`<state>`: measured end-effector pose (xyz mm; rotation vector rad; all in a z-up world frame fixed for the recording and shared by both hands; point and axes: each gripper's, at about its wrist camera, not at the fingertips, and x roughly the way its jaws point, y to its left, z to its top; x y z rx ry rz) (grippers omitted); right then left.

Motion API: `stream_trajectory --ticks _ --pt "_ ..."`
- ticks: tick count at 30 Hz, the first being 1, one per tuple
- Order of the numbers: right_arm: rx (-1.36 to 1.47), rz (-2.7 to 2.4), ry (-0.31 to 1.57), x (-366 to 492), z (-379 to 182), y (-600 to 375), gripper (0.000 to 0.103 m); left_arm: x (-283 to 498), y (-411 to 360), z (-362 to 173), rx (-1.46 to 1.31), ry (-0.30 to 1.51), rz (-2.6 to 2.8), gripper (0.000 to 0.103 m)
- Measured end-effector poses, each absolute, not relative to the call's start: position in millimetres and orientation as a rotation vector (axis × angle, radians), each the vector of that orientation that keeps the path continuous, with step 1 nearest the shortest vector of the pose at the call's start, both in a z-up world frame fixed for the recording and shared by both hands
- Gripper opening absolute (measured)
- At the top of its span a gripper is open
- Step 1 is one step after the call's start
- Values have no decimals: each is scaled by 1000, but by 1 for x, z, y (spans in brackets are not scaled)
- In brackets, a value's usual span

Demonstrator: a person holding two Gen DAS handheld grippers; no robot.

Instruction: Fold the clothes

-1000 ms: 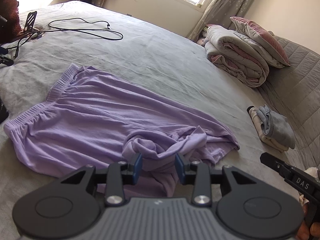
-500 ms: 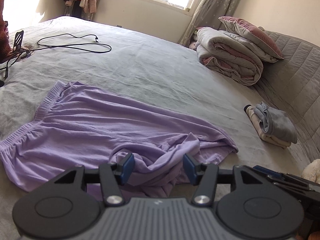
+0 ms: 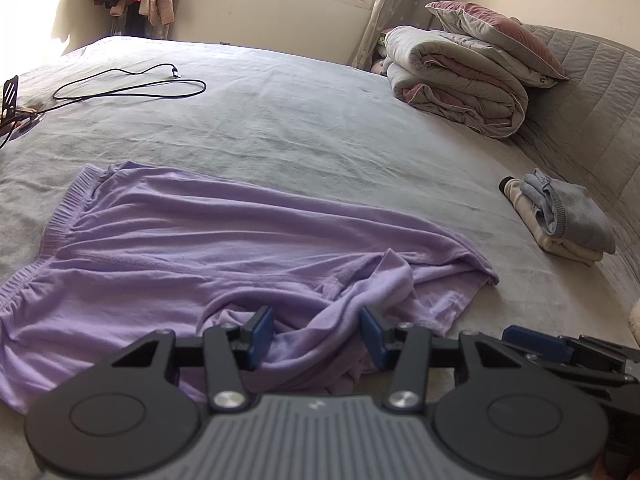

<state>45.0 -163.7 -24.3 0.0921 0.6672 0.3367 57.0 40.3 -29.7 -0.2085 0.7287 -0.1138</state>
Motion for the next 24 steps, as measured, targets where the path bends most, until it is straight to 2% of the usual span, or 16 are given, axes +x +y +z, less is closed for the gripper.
stream_trajectory --ticks 1,3,6,24 --pt "88 338 669 45 -25 -163 53 58 42 -30 -213 731 -110 35" --pt "80 341 671 46 -27 -162 54 59 45 -31 -225 734 -104 18" --pt "68 347 677 46 -29 -159 55 59 51 -30 -253 735 -102 7" --pt "40 411 623 51 -45 -140 55 52 86 -28 -398 731 -88 6"
